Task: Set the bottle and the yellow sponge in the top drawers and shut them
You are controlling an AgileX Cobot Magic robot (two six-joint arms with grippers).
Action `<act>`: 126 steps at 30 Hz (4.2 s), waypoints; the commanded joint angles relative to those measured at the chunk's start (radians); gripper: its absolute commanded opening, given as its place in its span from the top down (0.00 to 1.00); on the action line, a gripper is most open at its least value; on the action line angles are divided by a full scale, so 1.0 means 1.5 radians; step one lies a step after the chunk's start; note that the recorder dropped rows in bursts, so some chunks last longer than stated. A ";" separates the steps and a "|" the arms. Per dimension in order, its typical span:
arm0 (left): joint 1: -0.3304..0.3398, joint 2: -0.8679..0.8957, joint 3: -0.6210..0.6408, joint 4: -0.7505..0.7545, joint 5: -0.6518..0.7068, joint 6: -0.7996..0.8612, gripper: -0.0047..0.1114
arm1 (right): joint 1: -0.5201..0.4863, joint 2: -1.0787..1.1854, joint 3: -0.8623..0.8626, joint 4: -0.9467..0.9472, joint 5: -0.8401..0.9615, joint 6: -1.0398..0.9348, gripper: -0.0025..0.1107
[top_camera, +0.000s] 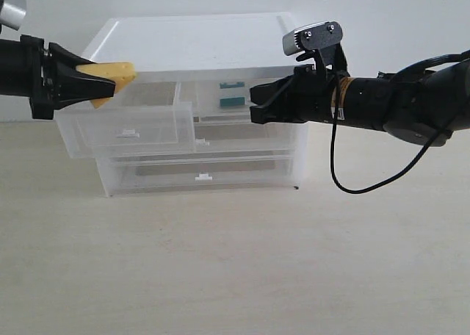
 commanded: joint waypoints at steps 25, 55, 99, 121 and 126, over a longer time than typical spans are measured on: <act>0.001 -0.090 0.003 -0.117 0.016 -0.002 0.72 | -0.001 -0.006 -0.004 0.013 0.018 -0.008 0.98; -0.028 0.027 0.292 -0.327 -0.002 0.285 0.93 | -0.001 -0.006 -0.004 0.013 0.027 -0.008 0.98; -0.025 -0.089 0.354 -0.385 0.017 0.341 0.93 | -0.002 -0.099 0.046 -0.127 0.024 0.073 0.98; -0.025 -0.702 0.652 -0.887 0.365 0.393 0.93 | -0.008 -0.720 0.439 0.173 0.163 -0.115 0.98; -0.025 -0.863 0.700 -0.886 0.368 0.355 0.93 | -0.008 -0.851 0.508 0.173 0.195 -0.092 0.98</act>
